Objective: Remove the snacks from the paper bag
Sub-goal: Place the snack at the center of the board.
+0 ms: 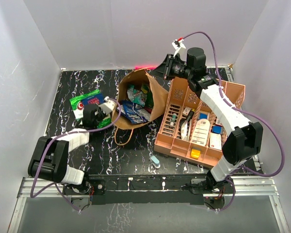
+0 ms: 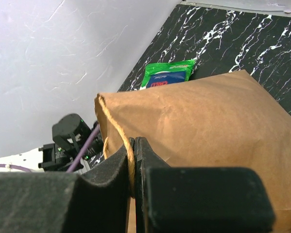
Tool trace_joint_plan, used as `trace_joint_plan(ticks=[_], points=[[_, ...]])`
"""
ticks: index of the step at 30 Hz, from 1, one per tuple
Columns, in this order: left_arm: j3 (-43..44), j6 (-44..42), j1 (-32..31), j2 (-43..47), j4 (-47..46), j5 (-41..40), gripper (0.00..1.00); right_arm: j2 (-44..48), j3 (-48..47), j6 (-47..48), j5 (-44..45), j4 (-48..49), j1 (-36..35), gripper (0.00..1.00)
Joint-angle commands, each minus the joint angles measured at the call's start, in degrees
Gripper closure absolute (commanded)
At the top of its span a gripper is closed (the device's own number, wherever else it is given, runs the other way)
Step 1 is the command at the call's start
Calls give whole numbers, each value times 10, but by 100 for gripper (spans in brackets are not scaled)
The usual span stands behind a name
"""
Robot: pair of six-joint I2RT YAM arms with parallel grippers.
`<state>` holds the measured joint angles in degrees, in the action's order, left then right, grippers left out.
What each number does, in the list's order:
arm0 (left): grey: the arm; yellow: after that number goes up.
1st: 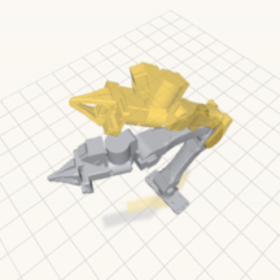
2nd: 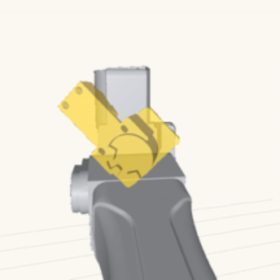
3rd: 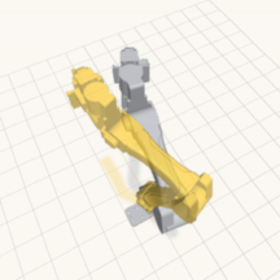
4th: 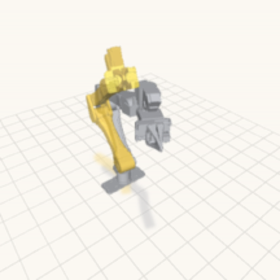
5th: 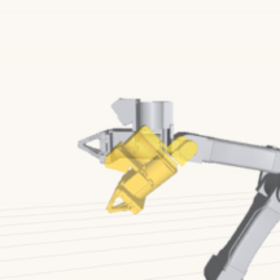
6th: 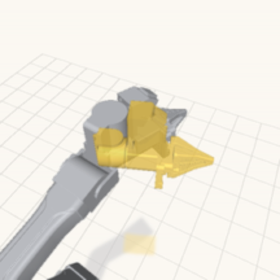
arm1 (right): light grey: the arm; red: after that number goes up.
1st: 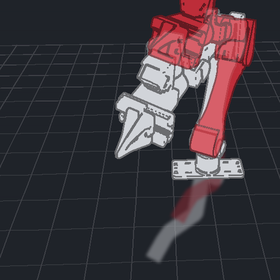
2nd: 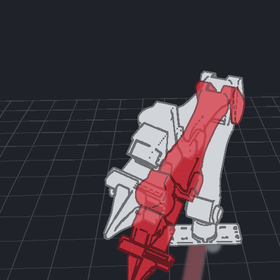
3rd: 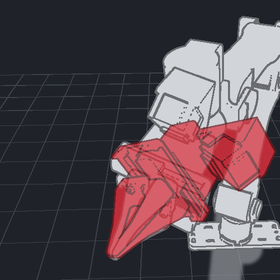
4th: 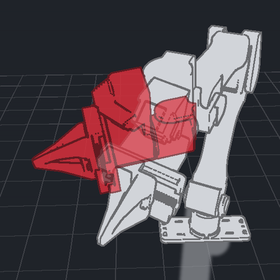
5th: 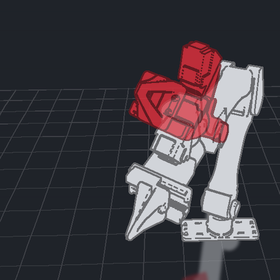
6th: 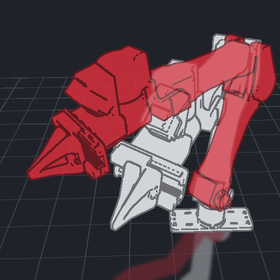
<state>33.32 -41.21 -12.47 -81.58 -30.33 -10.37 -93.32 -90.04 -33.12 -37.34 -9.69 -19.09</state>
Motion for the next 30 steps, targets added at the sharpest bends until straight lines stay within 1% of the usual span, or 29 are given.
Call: trace_joint_plan(ticks=[1,6,9,12,14,16,17,21,24,25,26,30], points=[[-67,5,5,53,-76,54,100,29,-7,-3,-16,22,5,93],[-100,26,3,66,-61,4,100,28,3,-11,-23,35,5,93],[-113,26,5,55,-94,-27,100,31,10,-13,-23,40,5,93],[-120,46,4,35,-109,-13,100,31,9,-15,-24,42,5,93],[-125,68,3,35,-111,-9,100,29,6,-16,-28,42,5,93],[-142,83,3,51,-136,-13,100,30,5,-16,-31,42,5,93],[-150,80,2,60,-148,-15,96,32,6,-15,-30,42,5,93],[-157,98,2,109,-140,-25,68,34,15,-15,-29,47,5,93],[-162,139,3,177,-125,-39,48,30,16,-20,-35,52,5,93],[-160,161,3,211,-115,-41,45,30,15,-21,-36,53,5,93],[-157,183,3,242,-95,-25,42,31,15,-21,-36,53,5,93],[-139,286,3,380,-5,33,24,33,15,-21,-33,53,6,93]])
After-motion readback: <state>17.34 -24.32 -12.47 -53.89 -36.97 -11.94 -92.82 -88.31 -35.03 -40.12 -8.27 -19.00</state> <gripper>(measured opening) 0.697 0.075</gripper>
